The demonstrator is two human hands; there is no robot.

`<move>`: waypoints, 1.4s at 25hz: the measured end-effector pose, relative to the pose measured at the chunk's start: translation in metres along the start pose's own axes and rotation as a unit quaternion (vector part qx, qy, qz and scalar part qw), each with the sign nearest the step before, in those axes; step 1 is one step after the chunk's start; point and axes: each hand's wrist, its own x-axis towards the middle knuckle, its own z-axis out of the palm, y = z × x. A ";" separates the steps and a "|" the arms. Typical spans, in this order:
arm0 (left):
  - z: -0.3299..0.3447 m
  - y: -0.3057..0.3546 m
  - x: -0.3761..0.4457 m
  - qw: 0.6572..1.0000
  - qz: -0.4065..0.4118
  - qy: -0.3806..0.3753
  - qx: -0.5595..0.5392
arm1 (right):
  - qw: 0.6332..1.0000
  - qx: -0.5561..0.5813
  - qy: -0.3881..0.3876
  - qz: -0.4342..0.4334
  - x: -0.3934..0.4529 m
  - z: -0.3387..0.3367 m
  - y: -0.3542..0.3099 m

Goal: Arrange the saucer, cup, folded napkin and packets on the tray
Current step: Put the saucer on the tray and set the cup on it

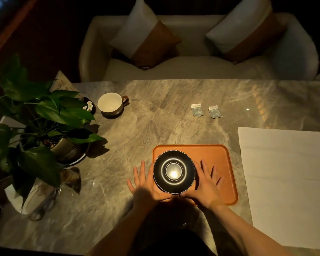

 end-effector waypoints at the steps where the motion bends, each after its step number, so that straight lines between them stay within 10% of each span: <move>1: 0.002 -0.002 0.001 1.000 -0.003 -0.005 0.007 | 1.000 0.007 -0.002 0.000 0.000 0.002 0.000; 35: 0.001 -0.011 0.000 0.997 -0.026 -0.059 0.036 | 0.998 -0.040 -0.035 0.029 0.000 0.001 -0.001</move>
